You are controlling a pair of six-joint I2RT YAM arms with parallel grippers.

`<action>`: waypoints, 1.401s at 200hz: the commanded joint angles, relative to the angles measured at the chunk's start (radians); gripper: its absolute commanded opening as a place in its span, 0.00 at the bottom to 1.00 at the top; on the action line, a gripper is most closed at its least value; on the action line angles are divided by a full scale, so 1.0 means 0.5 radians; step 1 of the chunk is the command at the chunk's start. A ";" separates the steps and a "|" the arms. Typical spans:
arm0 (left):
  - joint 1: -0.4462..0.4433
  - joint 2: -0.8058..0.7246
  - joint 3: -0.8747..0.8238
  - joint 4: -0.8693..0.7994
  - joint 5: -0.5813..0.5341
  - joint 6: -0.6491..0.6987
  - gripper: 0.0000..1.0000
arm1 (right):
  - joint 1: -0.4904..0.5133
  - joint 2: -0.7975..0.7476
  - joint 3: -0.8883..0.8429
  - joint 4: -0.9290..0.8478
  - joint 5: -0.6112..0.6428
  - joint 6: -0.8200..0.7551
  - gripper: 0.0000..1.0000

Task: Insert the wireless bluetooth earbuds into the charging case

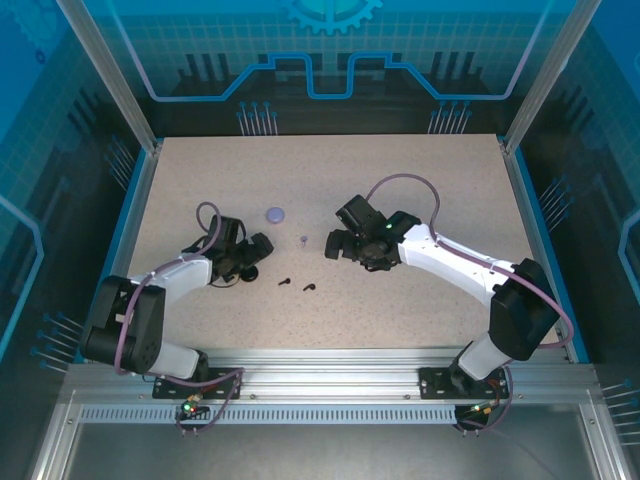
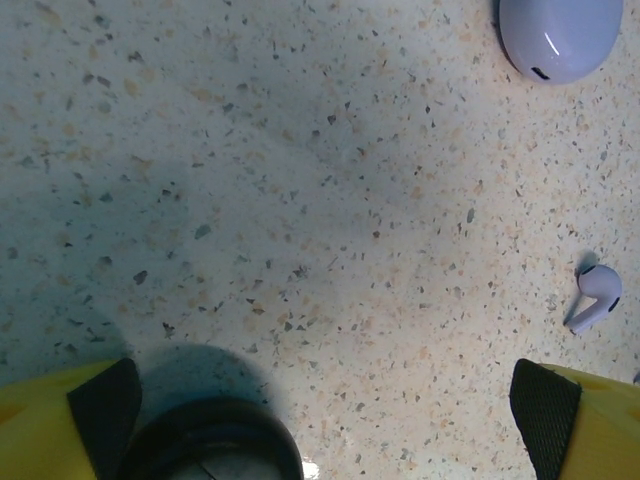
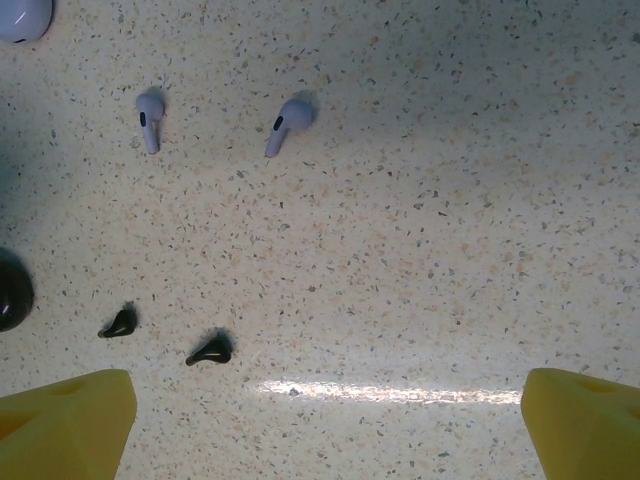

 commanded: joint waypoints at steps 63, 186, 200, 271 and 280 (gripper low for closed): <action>-0.063 -0.201 -0.139 -0.019 0.084 -0.071 0.99 | -0.017 -0.006 0.033 0.045 -0.058 -0.038 1.00; -0.232 -0.047 0.416 -1.001 -0.228 0.508 0.99 | -0.079 -0.111 -0.070 0.097 -0.073 -0.114 1.00; -0.249 0.019 0.445 -1.046 -0.256 0.501 0.99 | -0.105 -0.140 -0.095 0.115 -0.094 -0.122 1.00; -0.264 0.160 0.425 -0.947 -0.305 0.234 0.84 | -0.231 -0.287 -0.218 0.192 -0.169 -0.173 1.00; -0.270 0.183 0.433 -0.935 -0.297 0.223 0.82 | -0.245 -0.301 -0.238 0.201 -0.180 -0.173 1.00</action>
